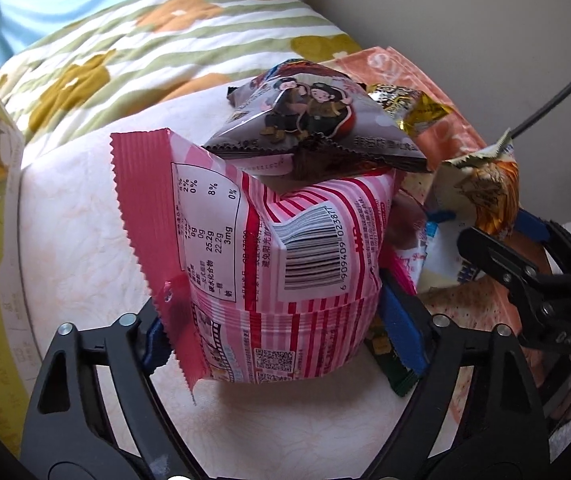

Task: Organize snacks
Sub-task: 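Grasp the pink wafer bag with the left gripper while the right grasps the fries snack bag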

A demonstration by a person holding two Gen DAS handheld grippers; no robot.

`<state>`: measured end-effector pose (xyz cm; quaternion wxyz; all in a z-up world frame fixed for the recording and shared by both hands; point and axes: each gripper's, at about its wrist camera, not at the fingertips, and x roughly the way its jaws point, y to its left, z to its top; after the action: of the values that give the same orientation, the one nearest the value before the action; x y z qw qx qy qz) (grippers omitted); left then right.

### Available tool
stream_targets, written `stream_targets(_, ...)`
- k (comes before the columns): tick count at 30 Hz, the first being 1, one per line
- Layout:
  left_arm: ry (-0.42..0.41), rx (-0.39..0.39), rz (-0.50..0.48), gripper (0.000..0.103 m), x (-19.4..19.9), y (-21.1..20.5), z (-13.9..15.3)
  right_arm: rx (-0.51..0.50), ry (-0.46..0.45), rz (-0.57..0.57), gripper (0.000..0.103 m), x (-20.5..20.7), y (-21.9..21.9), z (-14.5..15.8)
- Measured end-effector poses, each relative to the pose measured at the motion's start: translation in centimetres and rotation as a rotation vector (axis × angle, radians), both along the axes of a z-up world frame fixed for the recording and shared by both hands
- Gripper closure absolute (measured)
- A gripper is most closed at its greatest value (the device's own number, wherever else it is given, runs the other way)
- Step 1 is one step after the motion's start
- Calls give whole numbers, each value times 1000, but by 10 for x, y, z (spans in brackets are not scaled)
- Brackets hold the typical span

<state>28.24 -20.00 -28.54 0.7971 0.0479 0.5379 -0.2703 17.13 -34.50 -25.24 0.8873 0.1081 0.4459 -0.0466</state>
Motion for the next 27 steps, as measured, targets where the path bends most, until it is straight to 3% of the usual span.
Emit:
stream_targets(8,18,-15,2,29,-2,9,3,0,45,-38,7,10,-1,-6)
stream_targets(10,14,-23,2,37,-4,11,5,-3,44,-46,8,11,-1,-7)
stream_targets(17,10,-22,31,39,-10,20,8,-26,53,-55,10,14,1,-9)
stream_targets(20,12,-29,58,40,-14,27,12,-28,57,-68,19,14,0,-8)
stream_targets(22,20,-33,78,40,-15,30,13,-37,72,-73,32,15,-3,-10)
stream_targets(27,35,-44,115,40,-20,35,12,-22,81,-60,40,15,-8,-9)
